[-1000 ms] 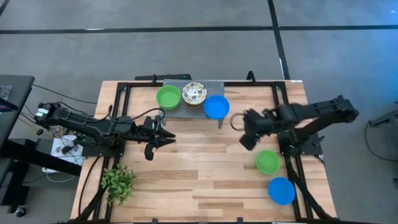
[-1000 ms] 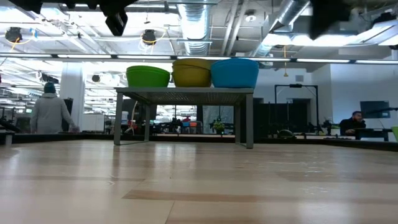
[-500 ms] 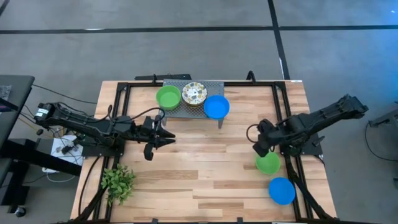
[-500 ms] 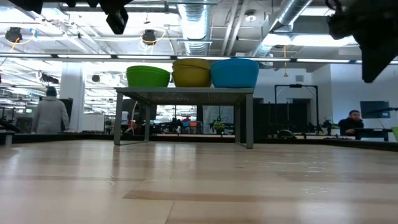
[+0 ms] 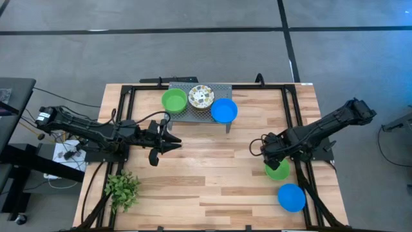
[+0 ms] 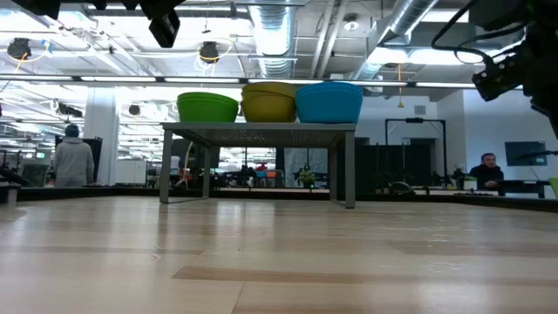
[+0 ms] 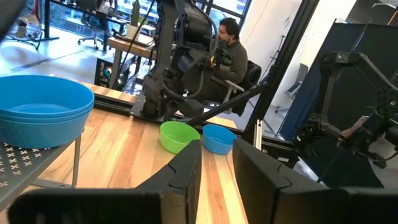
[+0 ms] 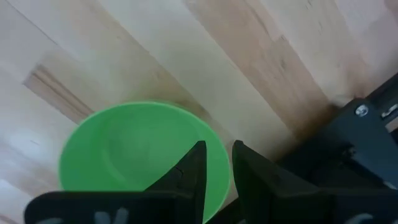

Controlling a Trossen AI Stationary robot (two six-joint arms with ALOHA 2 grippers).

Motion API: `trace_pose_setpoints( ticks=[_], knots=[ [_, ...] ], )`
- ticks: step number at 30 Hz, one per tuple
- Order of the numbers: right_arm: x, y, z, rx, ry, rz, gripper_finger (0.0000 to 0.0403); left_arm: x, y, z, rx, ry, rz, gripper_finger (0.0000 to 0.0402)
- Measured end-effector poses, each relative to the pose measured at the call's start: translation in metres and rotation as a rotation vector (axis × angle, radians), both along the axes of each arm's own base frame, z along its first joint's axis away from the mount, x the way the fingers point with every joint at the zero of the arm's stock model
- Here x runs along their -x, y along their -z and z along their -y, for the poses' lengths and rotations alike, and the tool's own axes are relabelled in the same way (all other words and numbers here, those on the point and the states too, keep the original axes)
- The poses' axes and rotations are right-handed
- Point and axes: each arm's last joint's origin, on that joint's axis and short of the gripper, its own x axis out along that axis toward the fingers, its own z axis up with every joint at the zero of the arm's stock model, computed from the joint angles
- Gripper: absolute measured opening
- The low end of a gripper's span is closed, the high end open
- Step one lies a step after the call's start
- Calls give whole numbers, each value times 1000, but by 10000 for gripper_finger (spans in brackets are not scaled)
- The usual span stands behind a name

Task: Pick & Place Mini bowls
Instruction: Stack the green bowl on top of the other green bowls on the shelf

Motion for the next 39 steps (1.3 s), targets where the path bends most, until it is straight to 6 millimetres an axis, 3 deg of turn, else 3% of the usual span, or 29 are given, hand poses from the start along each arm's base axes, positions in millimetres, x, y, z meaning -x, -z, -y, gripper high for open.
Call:
trace_pose_setpoints(
  ticks=[18, 32, 39],
  knots=[
    [-15, 21, -5, -37, -128, -122, 68, 0, 0, 0, 0, 0, 0, 90],
    [-10, 43, 4, -50, -177, -111, 66, 0, 0, 0, 0, 0, 0, 90],
    [-15, 43, 6, -94, -160, -71, 22, 0, 0, 0, 1, 0, 4, 90]
  ],
)
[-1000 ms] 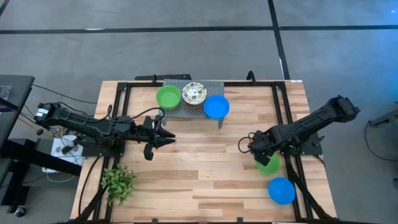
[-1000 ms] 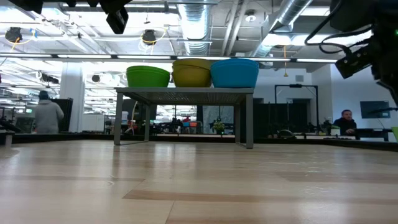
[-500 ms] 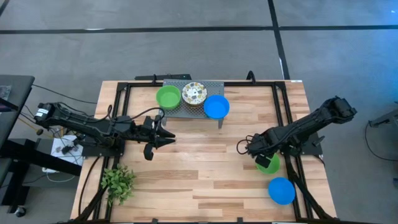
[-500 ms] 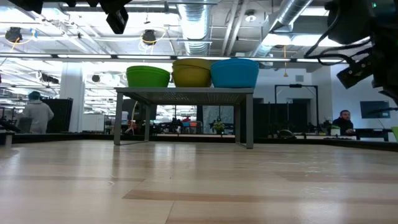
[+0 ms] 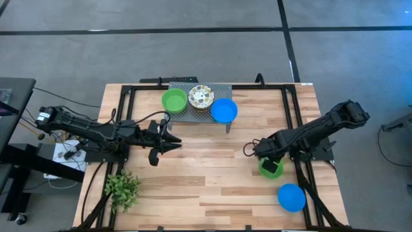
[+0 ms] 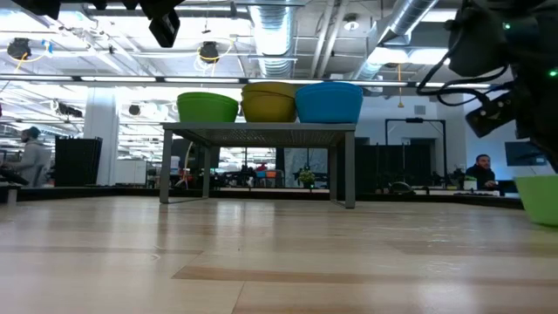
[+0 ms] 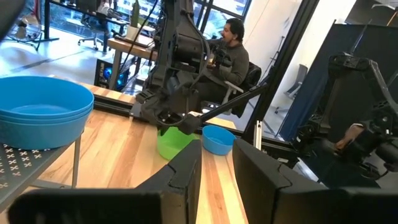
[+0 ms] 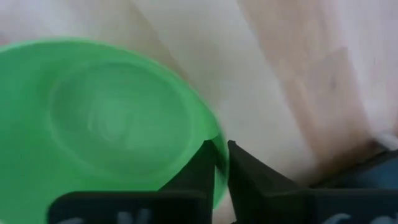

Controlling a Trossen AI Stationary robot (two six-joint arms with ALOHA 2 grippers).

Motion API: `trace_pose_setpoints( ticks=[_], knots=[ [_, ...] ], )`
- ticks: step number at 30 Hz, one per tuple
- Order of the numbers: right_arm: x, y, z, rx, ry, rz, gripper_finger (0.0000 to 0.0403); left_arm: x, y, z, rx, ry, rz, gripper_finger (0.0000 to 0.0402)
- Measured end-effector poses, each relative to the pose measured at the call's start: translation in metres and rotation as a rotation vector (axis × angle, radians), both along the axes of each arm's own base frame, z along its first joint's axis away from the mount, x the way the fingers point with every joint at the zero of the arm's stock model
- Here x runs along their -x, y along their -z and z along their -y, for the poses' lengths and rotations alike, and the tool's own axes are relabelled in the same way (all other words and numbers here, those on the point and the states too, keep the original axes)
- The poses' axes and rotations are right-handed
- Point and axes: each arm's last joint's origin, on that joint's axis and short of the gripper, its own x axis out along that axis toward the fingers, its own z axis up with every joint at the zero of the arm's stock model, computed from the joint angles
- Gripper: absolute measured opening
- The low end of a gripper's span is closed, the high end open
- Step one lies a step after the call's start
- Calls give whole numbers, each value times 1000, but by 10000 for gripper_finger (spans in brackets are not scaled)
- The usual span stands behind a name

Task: Pick & Place Mini bowls
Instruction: Stack the green bowl on top of the other green bowls on the shelf

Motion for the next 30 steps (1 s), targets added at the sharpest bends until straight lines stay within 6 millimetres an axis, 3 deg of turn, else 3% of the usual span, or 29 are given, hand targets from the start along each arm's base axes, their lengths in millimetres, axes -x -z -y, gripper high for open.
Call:
trace_pose_setpoints(
  ticks=[8, 16, 21, 30],
  knots=[
    [-25, -9, -4, -99, 76, 187, 6, 0, 0, 2, 41, 74, -5, 90],
    [-60, -35, -4, 16, 70, 510, 2, 1, -9, 9, -12, 261, 109, 90],
    [-81, -23, 1, 4, 74, 564, 2, 5, -22, 21, -160, 353, 287, 90],
    [-121, 4, 8, -88, 85, 498, 1, -9, -28, 27, -156, 366, 244, 90]
  ],
)
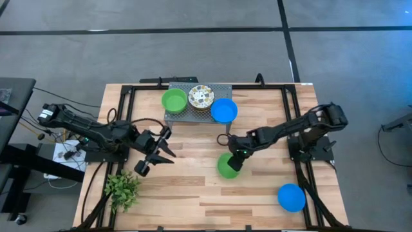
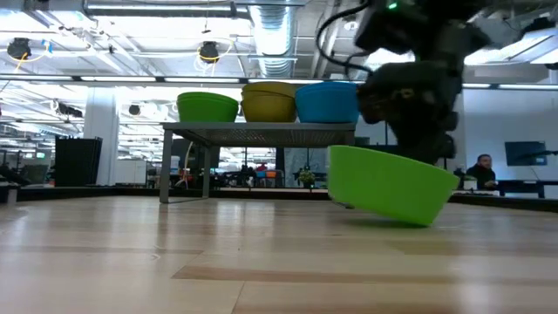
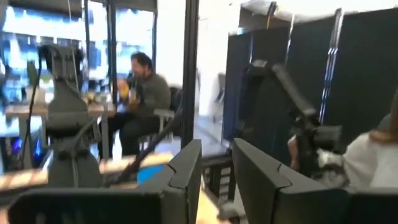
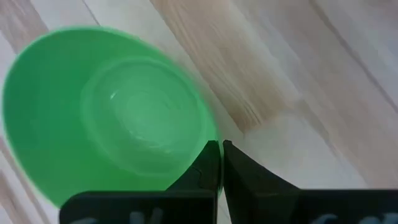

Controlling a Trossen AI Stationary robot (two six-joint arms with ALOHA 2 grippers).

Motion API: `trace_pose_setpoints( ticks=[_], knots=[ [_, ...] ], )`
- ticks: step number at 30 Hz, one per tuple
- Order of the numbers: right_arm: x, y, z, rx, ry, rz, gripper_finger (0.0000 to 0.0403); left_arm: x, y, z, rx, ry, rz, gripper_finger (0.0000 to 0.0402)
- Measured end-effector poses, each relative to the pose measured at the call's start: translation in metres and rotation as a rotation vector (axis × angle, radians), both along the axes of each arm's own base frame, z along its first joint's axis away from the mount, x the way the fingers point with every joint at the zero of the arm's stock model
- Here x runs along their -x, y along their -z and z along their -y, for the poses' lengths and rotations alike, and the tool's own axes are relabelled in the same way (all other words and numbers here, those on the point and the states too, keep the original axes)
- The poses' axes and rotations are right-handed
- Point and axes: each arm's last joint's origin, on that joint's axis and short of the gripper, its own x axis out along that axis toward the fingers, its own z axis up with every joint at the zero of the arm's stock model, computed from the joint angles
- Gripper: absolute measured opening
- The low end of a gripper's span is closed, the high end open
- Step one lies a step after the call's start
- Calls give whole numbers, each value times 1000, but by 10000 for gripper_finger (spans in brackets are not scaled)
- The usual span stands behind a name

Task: Pick & Place Mini bowls
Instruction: Stack the green bowl on top of the other green bowls on the shelf

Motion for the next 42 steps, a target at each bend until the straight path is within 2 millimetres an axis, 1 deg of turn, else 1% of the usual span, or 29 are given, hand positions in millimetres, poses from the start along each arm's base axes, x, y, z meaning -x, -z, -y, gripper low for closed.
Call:
trace_pose_setpoints(
  ticks=[2, 7, 11, 14, 18, 21, 24, 28, 34, 39, 42],
  knots=[
    [-10, 2, 1, -6, -25, -4, 1, -7, 3, 1, -21, -11, -69, 90],
    [-32, 1, 0, -2, -122, -3, 1, -34, 10, 7, -81, -47, -218, 90],
    [-41, -2, -2, 20, -179, -14, 1, -50, 15, 11, -101, -51, -275, 99],
    [-46, -3, -2, 25, -186, -17, 1, -55, 26, 13, -115, -51, -321, 119],
    [-47, -4, 0, 38, -219, -10, 1, -62, 46, 18, -139, -41, -386, 150],
    [-47, -4, 5, 38, -211, -8, 1, -68, 64, 23, -184, -55, -434, 164],
    [-48, -4, 11, 28, -196, -7, 1, -74, 84, 23, -230, -129, -488, 167],
    [-49, -4, 17, 18, -179, 3, 1, -81, 105, 24, -295, -153, -520, 161],
    [-54, -6, 21, 16, -169, 48, 1, -88, 121, 26, -366, -135, -491, 152],
    [-57, -7, 20, -20, -151, 84, 1, -98, 129, 29, -418, -119, -485, 161],
    [-58, -8, 19, -20, -151, 93, 1, -101, 138, 29, -457, -108, -500, 170]
  ],
)
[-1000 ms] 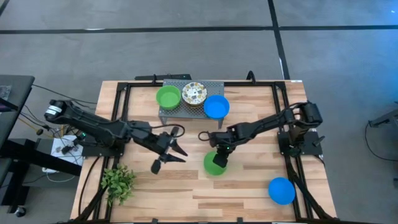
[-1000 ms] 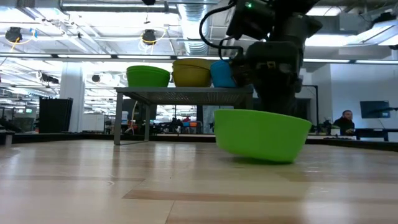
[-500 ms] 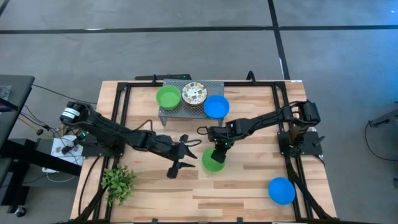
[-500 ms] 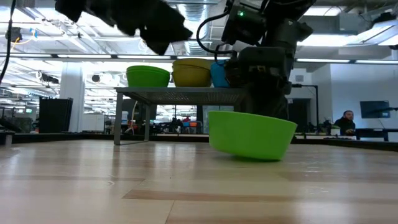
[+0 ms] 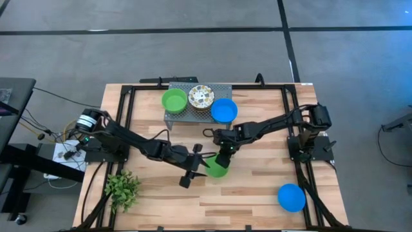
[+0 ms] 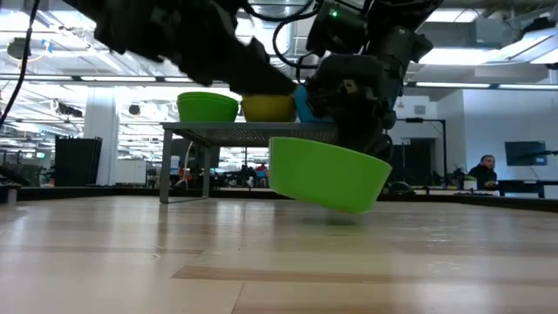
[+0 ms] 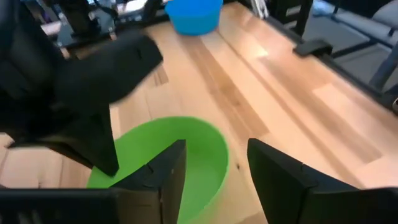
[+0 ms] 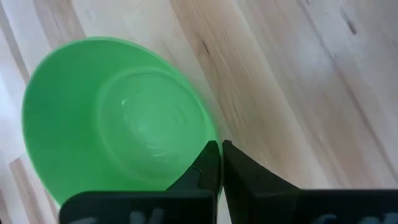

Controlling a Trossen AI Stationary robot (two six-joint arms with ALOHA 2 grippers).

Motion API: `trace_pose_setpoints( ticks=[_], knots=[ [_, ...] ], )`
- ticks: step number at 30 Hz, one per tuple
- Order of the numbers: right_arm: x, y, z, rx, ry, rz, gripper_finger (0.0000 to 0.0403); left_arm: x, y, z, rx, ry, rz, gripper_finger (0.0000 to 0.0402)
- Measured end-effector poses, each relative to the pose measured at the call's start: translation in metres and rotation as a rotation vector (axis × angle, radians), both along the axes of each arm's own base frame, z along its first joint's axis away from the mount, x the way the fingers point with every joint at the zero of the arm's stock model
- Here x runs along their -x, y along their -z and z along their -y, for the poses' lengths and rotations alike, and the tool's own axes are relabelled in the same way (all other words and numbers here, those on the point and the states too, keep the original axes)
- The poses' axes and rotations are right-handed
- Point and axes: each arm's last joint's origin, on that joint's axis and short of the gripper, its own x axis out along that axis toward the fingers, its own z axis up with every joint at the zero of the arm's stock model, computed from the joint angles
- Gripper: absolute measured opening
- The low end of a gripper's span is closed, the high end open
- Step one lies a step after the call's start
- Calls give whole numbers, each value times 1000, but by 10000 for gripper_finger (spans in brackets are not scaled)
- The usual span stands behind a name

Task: Pick & Place Mini bowls
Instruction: Stack the green bowl on top of the other green bowls on the shelf

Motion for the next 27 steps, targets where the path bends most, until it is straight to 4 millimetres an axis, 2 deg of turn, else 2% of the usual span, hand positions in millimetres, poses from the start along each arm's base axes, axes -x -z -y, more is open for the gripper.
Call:
trace_pose_setpoints(
  ticks=[7, 20, 27],
  knots=[
    [-3, -2, -2, -1, -4, 35, 1, -1, 21, -2, -28, 0, -63, 179],
    [-3, -1, -1, 9, 2, 35, 1, 1, 25, -1, -29, 8, -90, 164],
    [-4, -2, -1, 11, 3, 43, 1, 10, 33, -4, -32, 18, -128, 162]
  ],
)
